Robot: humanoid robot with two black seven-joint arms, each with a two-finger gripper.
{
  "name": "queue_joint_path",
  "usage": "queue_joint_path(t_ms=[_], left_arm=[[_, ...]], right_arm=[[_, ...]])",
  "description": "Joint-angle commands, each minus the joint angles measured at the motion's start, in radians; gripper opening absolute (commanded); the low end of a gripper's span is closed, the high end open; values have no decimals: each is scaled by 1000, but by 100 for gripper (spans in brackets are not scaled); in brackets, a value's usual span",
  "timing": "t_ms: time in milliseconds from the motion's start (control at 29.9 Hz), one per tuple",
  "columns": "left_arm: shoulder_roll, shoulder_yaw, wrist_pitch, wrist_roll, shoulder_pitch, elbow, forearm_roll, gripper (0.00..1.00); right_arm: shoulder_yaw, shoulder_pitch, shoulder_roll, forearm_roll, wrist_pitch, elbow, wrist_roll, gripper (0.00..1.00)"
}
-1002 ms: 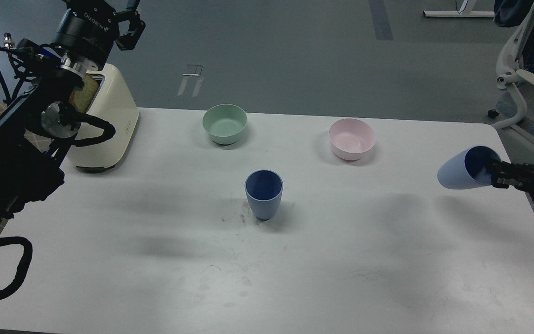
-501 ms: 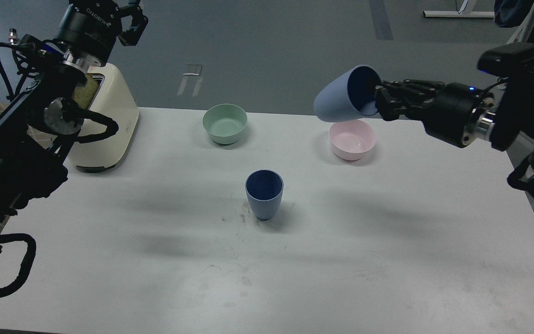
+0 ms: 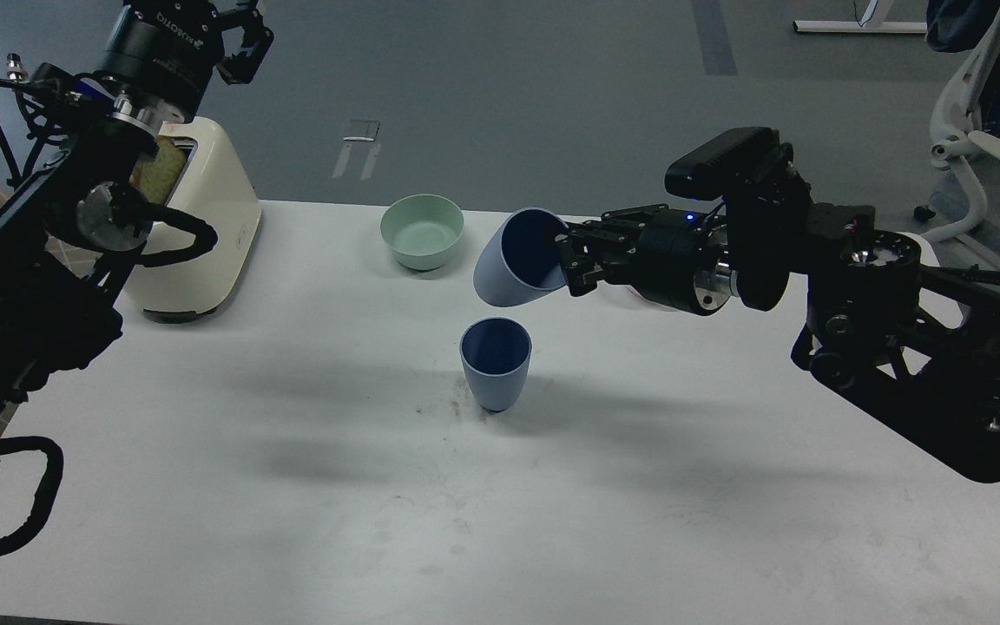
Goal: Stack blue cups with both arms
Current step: 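Lift the blue cup with the right gripper and tilt it over the center cup, then lower the held cup into the center blue cup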
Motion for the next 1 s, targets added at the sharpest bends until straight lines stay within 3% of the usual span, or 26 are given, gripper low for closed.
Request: queue_joint_path(t_ms=[0, 969], left_arm=[[-2, 1, -3, 0, 1, -2, 3, 98], [0, 0, -5, -2, 0, -3, 1, 98]], right_arm=[[-22, 10, 11, 3, 0, -3, 0, 0], [-48, -58, 14, -3, 0, -7, 8, 0]])
